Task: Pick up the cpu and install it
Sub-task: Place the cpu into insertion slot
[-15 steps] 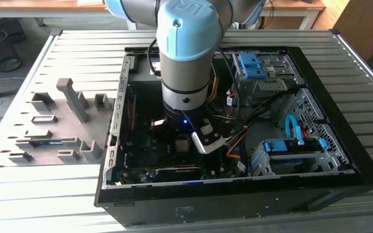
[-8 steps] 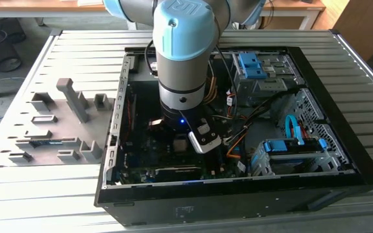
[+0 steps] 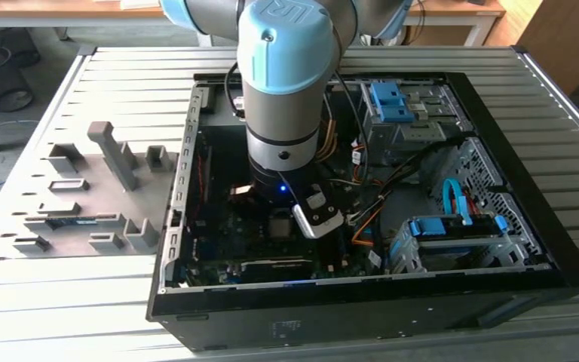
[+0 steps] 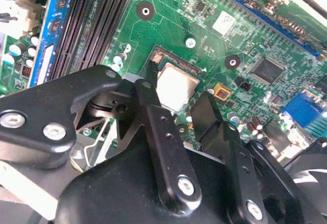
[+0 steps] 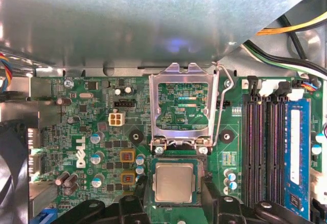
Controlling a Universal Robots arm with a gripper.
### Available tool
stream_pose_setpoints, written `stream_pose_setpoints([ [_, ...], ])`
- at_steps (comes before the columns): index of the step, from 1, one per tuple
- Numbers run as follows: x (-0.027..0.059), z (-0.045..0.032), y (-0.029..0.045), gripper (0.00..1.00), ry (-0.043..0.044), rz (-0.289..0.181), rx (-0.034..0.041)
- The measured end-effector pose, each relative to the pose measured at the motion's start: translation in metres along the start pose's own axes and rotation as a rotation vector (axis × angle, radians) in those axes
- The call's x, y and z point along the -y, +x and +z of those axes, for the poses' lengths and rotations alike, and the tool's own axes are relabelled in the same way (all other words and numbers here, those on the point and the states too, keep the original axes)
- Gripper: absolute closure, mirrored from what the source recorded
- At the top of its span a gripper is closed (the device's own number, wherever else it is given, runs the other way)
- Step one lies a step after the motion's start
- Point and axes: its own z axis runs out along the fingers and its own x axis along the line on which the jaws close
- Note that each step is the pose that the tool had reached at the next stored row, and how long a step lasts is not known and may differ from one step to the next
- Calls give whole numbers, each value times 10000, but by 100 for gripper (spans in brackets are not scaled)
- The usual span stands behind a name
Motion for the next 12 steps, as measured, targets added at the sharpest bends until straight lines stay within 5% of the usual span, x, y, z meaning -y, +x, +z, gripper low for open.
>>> stream_pose_setpoints([
  [12,-1,3,-15,47,28,0,2],
])
